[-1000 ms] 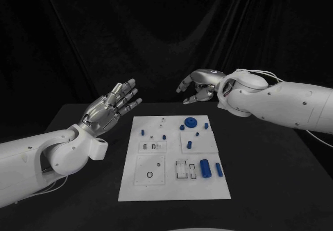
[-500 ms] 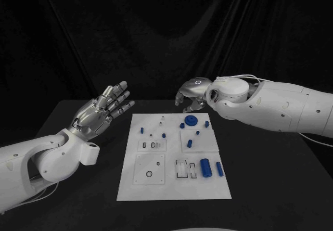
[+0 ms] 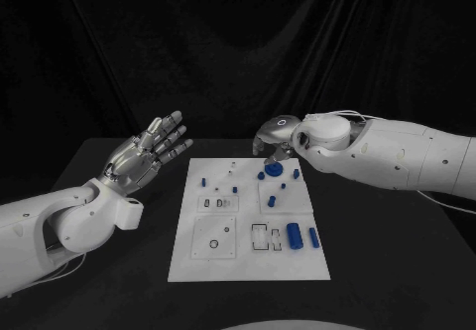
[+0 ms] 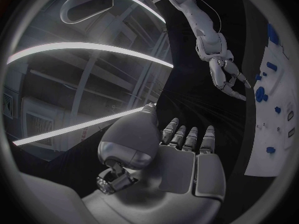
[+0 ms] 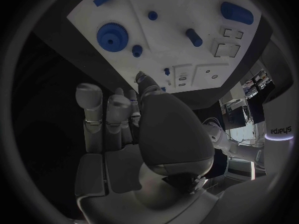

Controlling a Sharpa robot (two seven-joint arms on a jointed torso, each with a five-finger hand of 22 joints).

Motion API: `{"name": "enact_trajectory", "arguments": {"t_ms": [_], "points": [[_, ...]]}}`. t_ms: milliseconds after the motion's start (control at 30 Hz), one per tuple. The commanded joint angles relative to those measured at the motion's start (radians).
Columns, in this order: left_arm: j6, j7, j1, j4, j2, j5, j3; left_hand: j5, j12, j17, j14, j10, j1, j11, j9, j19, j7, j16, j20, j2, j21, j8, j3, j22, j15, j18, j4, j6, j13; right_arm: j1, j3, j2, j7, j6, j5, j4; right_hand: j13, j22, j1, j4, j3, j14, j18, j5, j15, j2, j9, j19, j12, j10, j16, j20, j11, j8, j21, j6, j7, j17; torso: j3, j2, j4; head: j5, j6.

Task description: Assemble the parts on the task board

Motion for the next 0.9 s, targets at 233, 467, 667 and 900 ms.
{"name": "enact_trajectory", "arguments": {"t_ms": [233, 467, 667, 900], "points": [[0.023, 0.097, 0.002, -0.005, -0.001, -0.003, 0.001, 0.019, 0.005, -0.007, 0.002, 0.003, 0.021, 0.005, 0.014, 0.011, 0.0, -0.009, 0.007, 0.005, -0.001, 0.012, 0.007, 0.001, 0.014, 0.04, 0.009, -0.001, -0.001, -0.018, 0.001, 0.003, -0.005, -0.002, -0.019, -0.017, 0.022, 0.038, -0.021, 0.014, 0.021, 0.005, -0.005, -0.028, 0.001, -0.025, 0.019, 0.005, -0.005, 0.024, 0.026, 0.005, 0.004, -0.023, 0.042, 0.005, -0.001, 0.033, -0.0011, -0.007, -0.0002, -0.001, -0.004], [0.025, 0.096, 0.002, -0.005, -0.002, -0.003, 0.001, 0.023, 0.005, -0.007, 0.002, 0.003, 0.025, 0.004, 0.014, 0.013, -0.001, -0.009, 0.01, 0.005, 0.0, 0.012, 0.011, 0.002, 0.018, 0.04, 0.008, -0.002, -0.001, -0.04, 0.001, 0.014, 0.004, -0.011, -0.019, -0.04, 0.028, 0.058, -0.001, 0.0, 0.045, 0.006, -0.006, 0.075, 0.004, -0.018, 0.03, 0.001, -0.012, 0.031, 0.031, 0.008, 0.007, -0.031, 0.052, 0.012, 0.005, 0.051, -0.0011, -0.01, 0.0003, 0.004, -0.015], [0.027, 0.095, 0.002, -0.006, -0.003, -0.003, 0.001, 0.03, 0.005, -0.007, 0.003, 0.002, 0.032, 0.005, 0.014, 0.014, 0.0, -0.008, 0.014, 0.005, 0.001, 0.012, 0.017, 0.002, 0.023, 0.039, 0.007, -0.002, -0.001, -0.061, 0.001, 0.03, 0.019, -0.027, -0.019, -0.063, 0.032, 0.11, -0.01, 0.003, 0.047, 0.018, -0.014, 0.068, 0.003, -0.019, 0.033, 0.019, -0.009, 0.042, 0.062, 0.008, 0.007, -0.033, 0.086, 0.015, 0.007, 0.101, -0.0027, -0.013, -0.0003, 0.009, -0.023], [0.031, 0.092, 0.002, -0.007, -0.004, -0.003, 0.001, 0.047, 0.005, -0.006, 0.003, 0.002, 0.046, 0.005, 0.014, 0.015, 0.001, -0.007, 0.018, 0.004, 0.002, 0.012, 0.028, 0.003, 0.027, 0.039, 0.004, -0.002, -0.001, -0.077, 0.001, 0.043, 0.03, -0.038, -0.019, -0.077, 0.034, 0.125, -0.012, 0.004, 0.049, 0.022, -0.017, 0.067, 0.003, -0.019, 0.035, 0.024, -0.007, 0.049, 0.072, 0.008, 0.006, -0.034, 0.096, 0.016, 0.007, 0.116, -0.0019, -0.011, 0.0004, 0.009, -0.028]]}}
